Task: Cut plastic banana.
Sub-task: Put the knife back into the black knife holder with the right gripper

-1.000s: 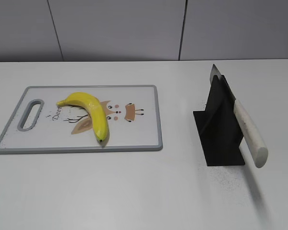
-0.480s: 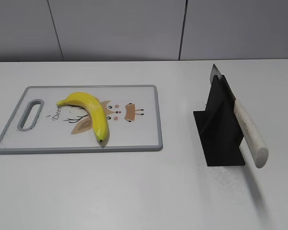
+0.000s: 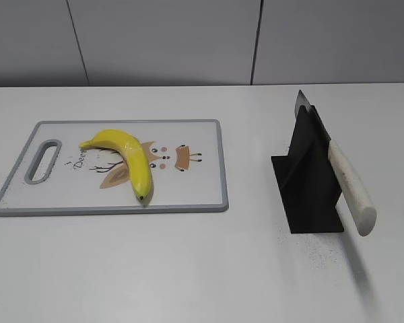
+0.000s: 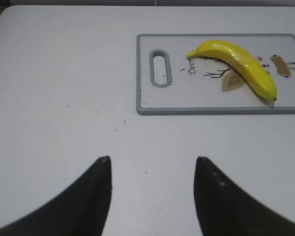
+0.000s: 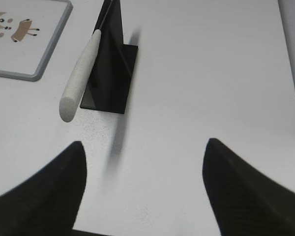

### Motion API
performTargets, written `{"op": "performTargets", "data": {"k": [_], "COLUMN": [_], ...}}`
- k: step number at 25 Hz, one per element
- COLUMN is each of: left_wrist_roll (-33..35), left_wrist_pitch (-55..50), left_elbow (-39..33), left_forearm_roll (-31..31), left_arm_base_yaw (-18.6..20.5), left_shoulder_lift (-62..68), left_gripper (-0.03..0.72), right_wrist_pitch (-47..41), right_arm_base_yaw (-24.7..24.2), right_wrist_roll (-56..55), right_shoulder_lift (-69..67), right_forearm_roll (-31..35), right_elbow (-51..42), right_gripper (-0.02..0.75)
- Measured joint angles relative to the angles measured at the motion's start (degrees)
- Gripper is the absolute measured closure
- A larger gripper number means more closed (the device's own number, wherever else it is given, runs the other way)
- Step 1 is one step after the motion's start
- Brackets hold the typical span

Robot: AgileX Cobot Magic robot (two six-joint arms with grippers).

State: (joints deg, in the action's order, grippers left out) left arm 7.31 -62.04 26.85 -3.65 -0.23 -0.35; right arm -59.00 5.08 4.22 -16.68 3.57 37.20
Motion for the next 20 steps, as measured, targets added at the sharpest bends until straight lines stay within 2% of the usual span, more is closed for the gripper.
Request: {"op": "performTargets", "data": {"k": [5,13,20], "left_wrist_roll": [0.0,0.0,0.0], "left_wrist_pitch": [0.0,0.0,0.0], "left_elbow": [0.0,0.0,0.0], "left_forearm_roll": [0.0,0.0,0.0], "left_arm_base_yaw": [0.0,0.0,0.0], "left_shoulder_lift": [0.0,0.0,0.0], "left_gripper": [0.163,0.163,0.163], "right_wrist_pitch": [0.7,2.0,2.2], "right_arm_base_yaw": [2.7,16.5,17.4], "right_wrist_roll": [0.0,-6.4,-12.6], "right_shoulder_lift": [-13.2,-32.3,-53.4], "right_forearm_roll": [1.5,-1.0,-2.2], "right_elbow": [5.2,11.5,19.9], "right_gripper": [0.207,0.216,0.217]}}
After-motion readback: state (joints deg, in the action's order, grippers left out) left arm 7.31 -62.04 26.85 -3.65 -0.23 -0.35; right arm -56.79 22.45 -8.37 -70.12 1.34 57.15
